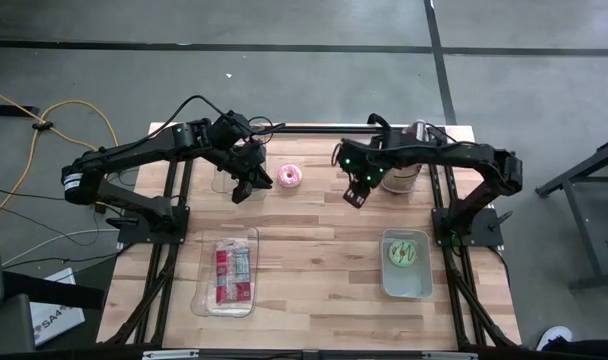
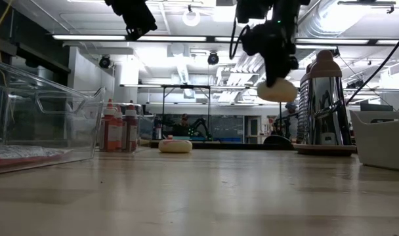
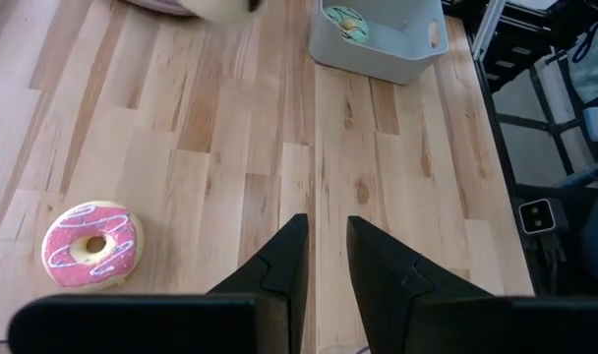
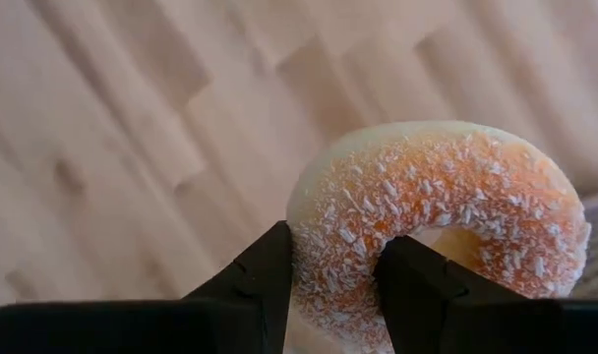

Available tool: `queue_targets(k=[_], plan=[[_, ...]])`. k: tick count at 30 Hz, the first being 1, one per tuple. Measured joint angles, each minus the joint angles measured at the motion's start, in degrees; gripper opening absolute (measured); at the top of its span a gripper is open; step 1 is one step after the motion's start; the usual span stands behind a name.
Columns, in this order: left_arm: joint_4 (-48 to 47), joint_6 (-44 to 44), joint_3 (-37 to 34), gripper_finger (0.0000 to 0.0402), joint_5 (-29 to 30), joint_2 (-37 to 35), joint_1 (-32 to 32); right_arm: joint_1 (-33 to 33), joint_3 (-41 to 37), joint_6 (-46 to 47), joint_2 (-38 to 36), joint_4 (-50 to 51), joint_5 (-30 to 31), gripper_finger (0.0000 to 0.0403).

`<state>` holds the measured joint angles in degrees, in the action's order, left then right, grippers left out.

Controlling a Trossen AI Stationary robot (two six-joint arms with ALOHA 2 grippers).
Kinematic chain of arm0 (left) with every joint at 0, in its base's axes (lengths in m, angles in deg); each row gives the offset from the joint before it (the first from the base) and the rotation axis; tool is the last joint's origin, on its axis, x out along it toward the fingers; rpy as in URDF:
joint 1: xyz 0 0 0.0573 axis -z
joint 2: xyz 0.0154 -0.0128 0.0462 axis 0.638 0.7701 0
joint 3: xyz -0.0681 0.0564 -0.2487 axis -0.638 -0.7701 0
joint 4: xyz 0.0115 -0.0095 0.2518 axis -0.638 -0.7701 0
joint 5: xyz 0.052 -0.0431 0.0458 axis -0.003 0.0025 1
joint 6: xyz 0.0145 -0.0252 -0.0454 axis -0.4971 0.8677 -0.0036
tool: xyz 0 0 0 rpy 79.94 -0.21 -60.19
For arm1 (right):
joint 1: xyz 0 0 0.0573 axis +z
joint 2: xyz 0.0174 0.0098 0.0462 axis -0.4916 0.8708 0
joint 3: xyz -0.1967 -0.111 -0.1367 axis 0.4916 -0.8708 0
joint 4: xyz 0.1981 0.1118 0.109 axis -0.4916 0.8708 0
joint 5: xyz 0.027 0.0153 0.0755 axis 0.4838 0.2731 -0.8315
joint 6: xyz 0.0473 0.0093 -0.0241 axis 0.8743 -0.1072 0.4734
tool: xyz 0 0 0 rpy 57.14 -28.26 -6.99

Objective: Pick & Place Food Item
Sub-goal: Put the orange donut into the gray bin

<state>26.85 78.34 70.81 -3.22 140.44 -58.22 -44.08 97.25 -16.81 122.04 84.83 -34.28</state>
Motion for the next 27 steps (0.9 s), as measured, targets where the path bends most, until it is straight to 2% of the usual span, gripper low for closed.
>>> queue_targets(k=[7, 27], plan=[[0.00, 0.00, 0.00, 0.0070, 0.02, 0.00, 0.00, 4.94, 0.00, 9.20, 0.00, 5.26, -5.34, 0.0121], [0.02, 0.00, 0.00, 0.0070, 0.00, 0.00, 0.01, 23.41, 0.00, 39.10, -0.79, 6.70, -1.68, 0.0121]])
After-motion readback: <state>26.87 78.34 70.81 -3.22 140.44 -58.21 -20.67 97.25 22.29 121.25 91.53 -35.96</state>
